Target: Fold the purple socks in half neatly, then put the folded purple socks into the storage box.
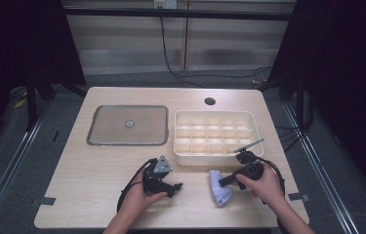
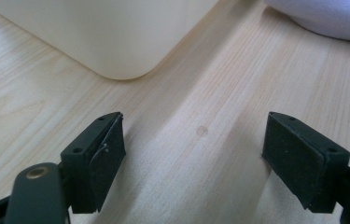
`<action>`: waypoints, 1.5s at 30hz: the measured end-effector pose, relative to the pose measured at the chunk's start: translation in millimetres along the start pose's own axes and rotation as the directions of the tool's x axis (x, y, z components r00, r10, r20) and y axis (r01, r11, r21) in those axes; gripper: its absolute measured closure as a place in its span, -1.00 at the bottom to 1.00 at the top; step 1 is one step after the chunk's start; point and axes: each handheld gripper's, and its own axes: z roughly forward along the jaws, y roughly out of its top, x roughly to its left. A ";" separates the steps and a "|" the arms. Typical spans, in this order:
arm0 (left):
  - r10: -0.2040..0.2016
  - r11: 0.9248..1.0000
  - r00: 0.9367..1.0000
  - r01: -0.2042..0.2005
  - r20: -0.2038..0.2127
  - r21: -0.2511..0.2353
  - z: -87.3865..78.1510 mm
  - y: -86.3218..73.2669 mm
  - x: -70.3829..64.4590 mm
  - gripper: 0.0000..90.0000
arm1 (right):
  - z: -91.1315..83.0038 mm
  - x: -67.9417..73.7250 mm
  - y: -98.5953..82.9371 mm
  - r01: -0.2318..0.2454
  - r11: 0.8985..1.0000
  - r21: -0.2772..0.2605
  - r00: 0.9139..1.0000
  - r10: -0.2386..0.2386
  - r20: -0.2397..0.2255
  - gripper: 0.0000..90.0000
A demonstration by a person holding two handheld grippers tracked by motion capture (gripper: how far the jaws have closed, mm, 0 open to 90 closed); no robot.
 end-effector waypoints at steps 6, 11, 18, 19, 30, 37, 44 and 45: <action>0.000 1.000 1.000 0.000 -0.002 0.002 -0.1 0.1 -0.1 -0.55 | -9.7 6.3 5.1 0.010 0.999 -0.033 1.000 -0.010 -0.015 0.06; 0.000 1.000 1.000 0.000 -0.001 0.001 0.0 0.1 -0.1 -0.55 | -0.3 10.9 6.1 0.019 1.000 0.003 1.000 -0.019 0.003 0.05; 0.000 1.000 1.000 0.000 -0.002 0.001 -0.1 0.0 -0.2 -0.55 | 12.4 11.7 2.8 0.019 1.000 0.008 1.000 -0.019 -0.006 0.23; -0.001 1.000 1.000 0.001 -0.003 0.001 -0.1 0.0 -0.2 -0.55 | 13.8 12.2 2.6 0.021 1.000 -0.003 1.000 -0.021 -0.010 0.27; -0.002 1.000 1.000 0.002 -0.006 0.002 0.0 0.2 -0.4 -0.55 | 11.4 15.1 3.1 0.025 1.000 0.006 0.999 -0.025 -0.035 0.65; -0.002 1.000 1.000 0.002 -0.006 0.002 0.0 0.2 -0.4 -0.55 | 6.5 16.1 5.7 0.039 0.999 0.019 0.998 -0.038 -0.049 0.68; -0.003 1.000 1.000 0.003 -0.006 0.002 0.0 0.2 -0.4 -0.55 | -12.6 15.7 10.1 0.051 0.999 0.011 0.998 -0.050 -0.028 0.68; -0.003 1.000 1.000 0.003 -0.006 0.002 0.0 0.2 -0.5 -0.55 | -15.6 15.4 10.4 0.043 0.999 0.012 0.999 -0.043 -0.026 0.68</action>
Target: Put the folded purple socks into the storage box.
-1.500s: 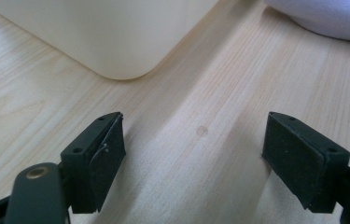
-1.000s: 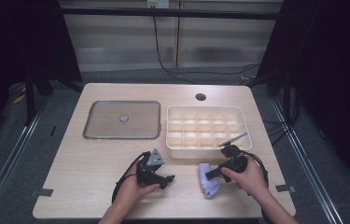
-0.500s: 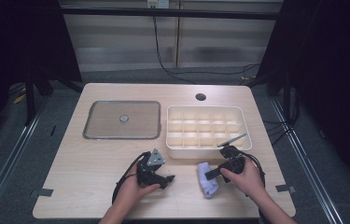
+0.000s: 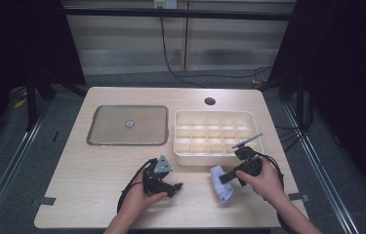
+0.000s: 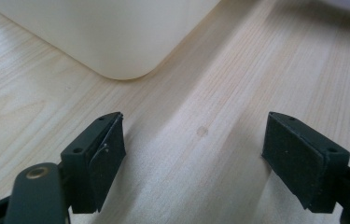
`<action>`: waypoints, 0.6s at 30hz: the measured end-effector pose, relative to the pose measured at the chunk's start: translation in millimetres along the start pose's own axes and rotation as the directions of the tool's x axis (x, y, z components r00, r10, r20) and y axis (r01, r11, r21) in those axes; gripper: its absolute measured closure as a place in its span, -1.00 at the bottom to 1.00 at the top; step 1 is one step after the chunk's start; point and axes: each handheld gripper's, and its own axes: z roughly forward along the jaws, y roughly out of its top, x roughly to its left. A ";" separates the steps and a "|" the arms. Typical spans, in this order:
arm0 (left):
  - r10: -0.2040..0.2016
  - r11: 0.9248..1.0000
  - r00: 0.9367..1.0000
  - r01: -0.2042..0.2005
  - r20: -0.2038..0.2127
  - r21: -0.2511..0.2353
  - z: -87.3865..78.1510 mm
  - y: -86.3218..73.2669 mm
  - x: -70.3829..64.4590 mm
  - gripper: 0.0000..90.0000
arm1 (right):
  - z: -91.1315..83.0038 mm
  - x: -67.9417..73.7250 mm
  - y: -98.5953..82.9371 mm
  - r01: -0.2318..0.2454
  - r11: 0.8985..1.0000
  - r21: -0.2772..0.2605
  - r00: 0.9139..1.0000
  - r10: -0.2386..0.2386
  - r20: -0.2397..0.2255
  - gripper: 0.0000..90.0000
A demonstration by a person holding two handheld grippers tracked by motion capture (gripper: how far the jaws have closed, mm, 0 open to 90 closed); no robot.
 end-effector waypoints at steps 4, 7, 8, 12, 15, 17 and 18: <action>0.001 1.000 1.000 -0.001 0.000 0.000 0.0 0.0 0.0 -0.55 | -8.6 -1.7 1.5 0.007 1.000 -0.006 1.000 -0.007 0.009 0.68; 0.000 1.000 1.000 0.000 0.000 0.000 0.0 0.0 0.0 -0.55 | -16.6 -1.3 3.1 0.004 1.000 -0.003 1.000 -0.004 0.019 0.68; 0.000 1.000 1.000 0.000 0.000 0.000 0.0 0.0 0.0 -0.55 | -18.9 -1.5 3.9 0.008 1.000 0.003 1.000 -0.008 0.022 0.68; 0.000 1.000 1.000 0.000 0.000 0.000 0.0 0.0 0.0 -0.55 | -25.8 -0.7 7.2 0.012 1.000 0.009 0.999 -0.012 0.033 0.68; 0.000 1.000 1.000 0.000 0.000 0.000 0.0 0.0 0.0 -0.55 | -30.9 1.2 10.0 0.017 1.000 0.017 0.999 -0.017 0.035 0.68; 0.000 1.000 1.000 0.000 0.000 0.000 0.0 0.0 0.0 -0.55 | -34.3 2.0 11.7 0.021 1.000 0.019 0.999 -0.022 0.039 0.68; 0.000 1.000 1.000 0.000 -0.001 0.001 -0.1 0.0 0.0 -0.55 | -36.5 2.5 12.8 0.023 1.000 0.019 0.999 -0.024 0.043 0.68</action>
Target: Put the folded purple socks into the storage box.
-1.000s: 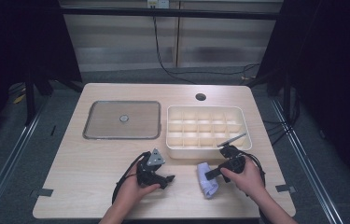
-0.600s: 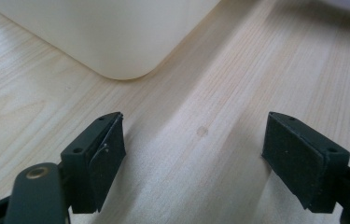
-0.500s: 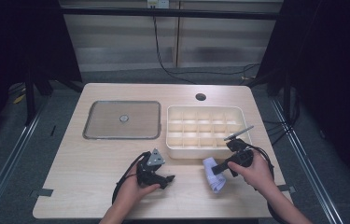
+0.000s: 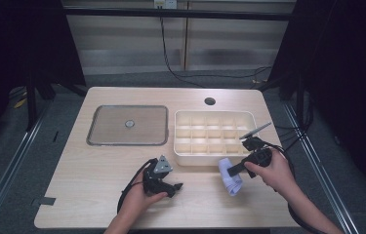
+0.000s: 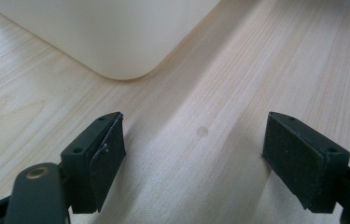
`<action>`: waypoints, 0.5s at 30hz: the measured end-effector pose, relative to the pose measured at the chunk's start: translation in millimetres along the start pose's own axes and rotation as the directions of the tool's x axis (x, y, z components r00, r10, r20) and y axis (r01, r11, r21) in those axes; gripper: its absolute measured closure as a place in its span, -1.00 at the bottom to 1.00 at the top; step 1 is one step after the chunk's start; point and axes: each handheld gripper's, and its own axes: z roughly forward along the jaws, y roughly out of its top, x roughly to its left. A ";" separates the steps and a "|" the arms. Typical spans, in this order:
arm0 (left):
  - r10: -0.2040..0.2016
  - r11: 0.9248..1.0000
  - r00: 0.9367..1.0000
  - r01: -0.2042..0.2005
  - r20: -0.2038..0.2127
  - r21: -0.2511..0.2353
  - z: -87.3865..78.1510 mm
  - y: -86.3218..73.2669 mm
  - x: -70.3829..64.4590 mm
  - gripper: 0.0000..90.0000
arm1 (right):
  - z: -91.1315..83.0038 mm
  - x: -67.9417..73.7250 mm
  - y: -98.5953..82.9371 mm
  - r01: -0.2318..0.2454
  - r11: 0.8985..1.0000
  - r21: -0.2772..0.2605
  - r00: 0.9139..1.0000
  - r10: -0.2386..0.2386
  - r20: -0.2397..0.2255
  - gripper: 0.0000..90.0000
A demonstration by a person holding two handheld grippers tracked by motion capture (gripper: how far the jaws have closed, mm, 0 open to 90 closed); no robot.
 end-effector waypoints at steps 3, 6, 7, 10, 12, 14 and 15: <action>-0.001 1.000 1.000 0.001 0.000 -0.001 0.0 0.0 -0.1 -0.55 | -5.6 0.5 2.2 -0.002 1.000 0.001 1.000 0.002 0.005 0.68; -0.001 1.000 1.000 0.001 0.000 0.000 0.0 0.0 -0.1 -0.55 | -10.9 -0.5 4.1 0.001 1.000 0.005 1.000 -0.001 0.012 0.68; -0.001 1.000 1.000 0.001 0.000 -0.001 0.0 0.0 -0.1 -0.55 | -12.4 -0.9 4.6 0.000 1.000 0.002 1.000 0.000 0.013 0.68; -0.002 1.000 1.000 0.002 -0.001 0.000 0.0 -0.1 -0.2 -0.55 | -18.8 -2.2 6.8 -0.003 1.000 0.002 1.000 0.003 0.020 0.68; -0.002 1.000 1.000 0.002 -0.001 -0.001 0.0 -0.1 -0.2 -0.55 | -22.5 -2.7 8.4 -0.002 1.000 0.007 1.000 0.001 0.027 0.68; -0.002 1.000 1.000 0.002 -0.002 -0.001 0.0 -0.1 -0.3 -0.55 | -25.3 -3.3 9.7 -0.002 1.000 0.011 0.999 0.001 0.037 0.68; -0.002 1.000 1.000 0.002 -0.002 -0.001 0.0 -0.1 -0.3 -0.55 | -26.6 -3.8 10.4 -0.001 1.000 0.012 0.999 0.001 0.039 0.68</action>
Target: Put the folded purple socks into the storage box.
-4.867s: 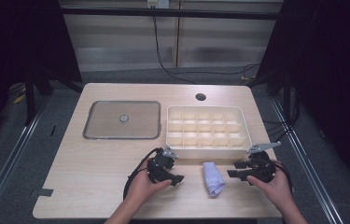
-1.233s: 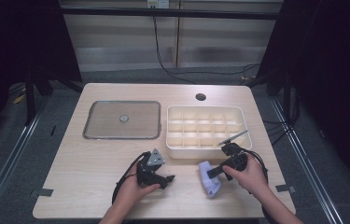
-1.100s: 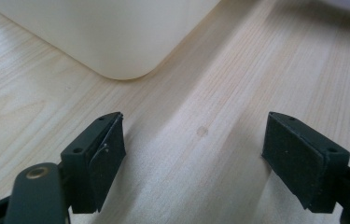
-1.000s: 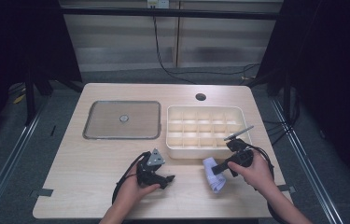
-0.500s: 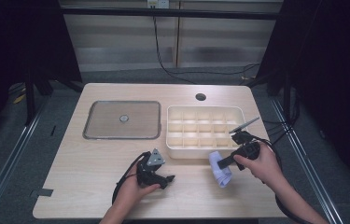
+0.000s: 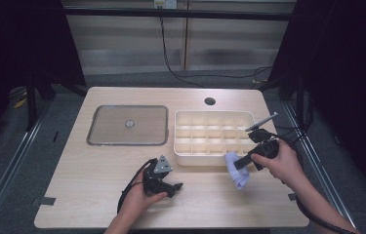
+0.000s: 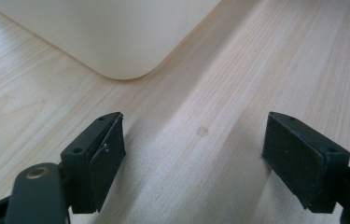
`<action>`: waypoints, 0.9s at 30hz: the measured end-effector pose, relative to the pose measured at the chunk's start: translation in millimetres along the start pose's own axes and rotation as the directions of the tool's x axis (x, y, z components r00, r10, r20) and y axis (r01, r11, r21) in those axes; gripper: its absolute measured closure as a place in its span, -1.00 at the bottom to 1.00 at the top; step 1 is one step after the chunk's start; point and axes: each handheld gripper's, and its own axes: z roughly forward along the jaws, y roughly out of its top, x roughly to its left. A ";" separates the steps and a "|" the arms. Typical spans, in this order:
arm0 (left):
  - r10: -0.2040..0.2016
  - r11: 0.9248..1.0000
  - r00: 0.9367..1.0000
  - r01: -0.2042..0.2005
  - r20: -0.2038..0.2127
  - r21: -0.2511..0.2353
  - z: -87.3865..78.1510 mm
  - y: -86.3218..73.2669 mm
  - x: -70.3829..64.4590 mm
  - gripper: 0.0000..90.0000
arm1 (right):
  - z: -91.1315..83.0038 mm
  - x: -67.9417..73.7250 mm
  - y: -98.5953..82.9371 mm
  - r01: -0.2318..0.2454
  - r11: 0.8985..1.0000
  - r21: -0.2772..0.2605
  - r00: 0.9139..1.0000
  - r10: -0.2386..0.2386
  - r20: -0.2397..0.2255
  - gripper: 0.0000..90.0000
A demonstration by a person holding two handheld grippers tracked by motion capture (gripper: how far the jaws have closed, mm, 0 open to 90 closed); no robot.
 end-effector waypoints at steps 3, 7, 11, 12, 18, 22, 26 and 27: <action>0.000 1.000 1.000 0.000 -0.001 0.000 0.0 0.0 -0.1 -0.55 | -3.8 -0.9 1.8 0.002 1.000 0.001 1.000 -0.002 0.009 0.68; -0.002 1.000 1.000 0.002 0.000 -0.001 0.1 -0.1 -0.1 -0.55 | -9.1 -0.7 4.1 0.000 1.000 0.007 1.000 0.000 0.025 0.68; -0.002 1.000 1.000 0.002 -0.002 0.000 0.0 -0.1 -0.2 -0.55 | -14.7 -1.7 7.3 -0.003 1.000 0.005 0.999 0.003 0.042 0.68; -0.002 1.000 1.000 0.002 -0.001 -0.001 0.0 -0.1 -0.1 -0.55 | -16.7 -2.3 8.5 -0.006 1.000 0.012 0.999 0.005 0.046 0.68; -0.003 1.000 1.000 0.003 -0.003 -0.001 -0.1 -0.2 -0.3 -0.55 | -25.4 -5.0 14.6 -0.014 1.000 0.007 0.997 0.014 0.071 0.68; -0.004 1.000 1.000 0.004 -0.003 -0.001 -0.1 -0.2 -0.4 -0.55 | -30.9 -7.8 18.2 -0.021 1.000 0.001 0.997 0.021 0.074 0.68; -0.005 1.000 1.000 0.005 -0.005 0.000 -0.2 -0.2 -0.5 -0.55 | -35.0 -11.1 22.0 -0.025 1.000 -0.002 0.996 0.025 0.090 0.68; -0.005 1.000 1.000 0.005 -0.004 -0.001 -0.2 -0.2 -0.5 -0.55 | -35.8 -12.0 22.9 -0.026 1.000 -0.003 0.995 0.026 0.095 0.68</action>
